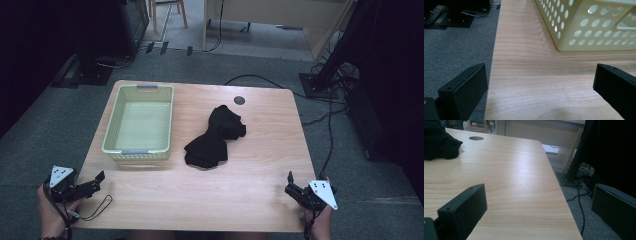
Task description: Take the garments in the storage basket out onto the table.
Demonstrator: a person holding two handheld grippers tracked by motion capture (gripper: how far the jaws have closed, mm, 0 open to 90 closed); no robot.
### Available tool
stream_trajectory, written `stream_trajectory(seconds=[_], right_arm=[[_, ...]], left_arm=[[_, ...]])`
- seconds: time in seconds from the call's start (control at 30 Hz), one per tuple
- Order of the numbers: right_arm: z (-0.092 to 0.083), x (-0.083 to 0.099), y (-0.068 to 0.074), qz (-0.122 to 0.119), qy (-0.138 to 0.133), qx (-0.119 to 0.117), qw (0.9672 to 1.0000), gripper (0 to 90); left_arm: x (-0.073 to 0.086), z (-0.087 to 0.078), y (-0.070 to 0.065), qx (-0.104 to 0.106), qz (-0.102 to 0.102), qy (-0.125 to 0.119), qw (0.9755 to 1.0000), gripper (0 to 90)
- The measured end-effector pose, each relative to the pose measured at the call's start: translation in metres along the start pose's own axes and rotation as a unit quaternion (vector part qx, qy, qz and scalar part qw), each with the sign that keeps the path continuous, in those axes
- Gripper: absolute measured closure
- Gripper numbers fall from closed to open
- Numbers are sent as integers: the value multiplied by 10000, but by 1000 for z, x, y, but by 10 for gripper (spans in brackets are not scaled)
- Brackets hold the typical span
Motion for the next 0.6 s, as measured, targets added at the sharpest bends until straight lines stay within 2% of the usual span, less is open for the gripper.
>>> stream_trajectory(seconds=[0.4,0.5,0.53,0.6], right_arm=[[0,0,0,4,5,5,10000,0],[0,0,0,-3,9,4,10000,0],[0,0,0,0,13,1,10000,0],[0,0,0,5,19,-3,10000,0]], left_arm=[[1,0,8,24,-171,54,9998,0],[0,-1,12,-74,-160,-25,9998,0],[-1,-2,12,22,-257,-48,9997,0],[-7,-6,12,235,-592,-104,9979,0]])
Point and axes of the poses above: each handheld gripper's, and its own axes: z roughly forward along the jaws, x roughly out of its underside, y roughly to its left, the point moved 8 cm from there along z, roughly forward along the jaws, and after that the axes turned 14 degrees about -x, right-handed, at the moved point
